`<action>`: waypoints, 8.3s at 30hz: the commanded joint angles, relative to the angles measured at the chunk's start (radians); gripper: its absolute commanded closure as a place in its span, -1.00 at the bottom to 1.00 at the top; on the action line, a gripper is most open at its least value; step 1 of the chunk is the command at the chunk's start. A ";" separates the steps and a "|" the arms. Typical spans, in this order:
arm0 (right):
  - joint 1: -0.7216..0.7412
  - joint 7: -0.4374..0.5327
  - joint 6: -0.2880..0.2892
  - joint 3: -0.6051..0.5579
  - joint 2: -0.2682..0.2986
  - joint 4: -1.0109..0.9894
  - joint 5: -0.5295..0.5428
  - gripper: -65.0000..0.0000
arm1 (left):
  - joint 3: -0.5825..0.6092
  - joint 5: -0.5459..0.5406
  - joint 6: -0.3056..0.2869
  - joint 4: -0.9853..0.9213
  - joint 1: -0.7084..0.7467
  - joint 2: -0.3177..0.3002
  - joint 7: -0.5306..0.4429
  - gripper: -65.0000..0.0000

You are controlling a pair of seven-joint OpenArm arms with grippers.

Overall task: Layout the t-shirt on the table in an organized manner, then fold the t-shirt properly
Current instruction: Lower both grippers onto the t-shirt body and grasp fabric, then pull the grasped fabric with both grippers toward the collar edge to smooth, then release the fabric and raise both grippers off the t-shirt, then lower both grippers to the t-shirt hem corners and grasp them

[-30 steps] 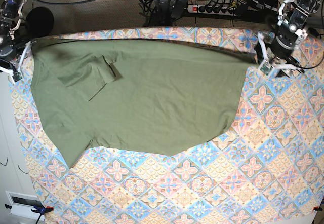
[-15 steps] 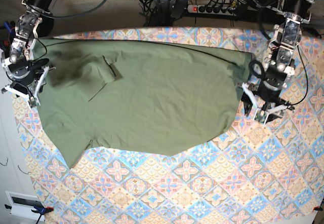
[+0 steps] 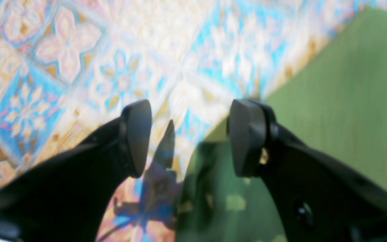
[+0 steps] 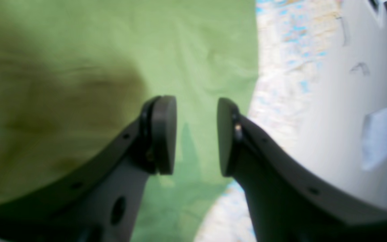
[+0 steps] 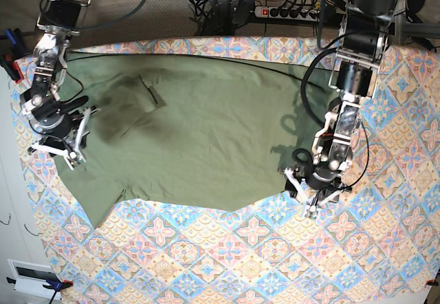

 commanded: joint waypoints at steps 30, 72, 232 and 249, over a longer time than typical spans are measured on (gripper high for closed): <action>0.015 0.012 -0.004 0.001 -0.063 -0.070 0.007 0.40 | 0.436 0.312 0.085 0.270 0.214 -0.128 -0.038 0.99; 0.013 0.012 -0.004 -0.065 -0.066 -0.026 0.009 0.40 | 0.157 -0.217 0.085 -0.109 -0.090 0.036 -0.044 0.19; -0.241 0.087 -0.004 0.237 0.069 0.020 -0.240 0.40 | -0.523 -0.197 0.067 0.788 0.746 -0.258 0.243 -0.19; -0.062 0.087 -0.004 0.179 0.012 0.014 -0.240 0.40 | -0.310 -0.213 -0.082 0.233 0.109 -0.114 0.219 -0.19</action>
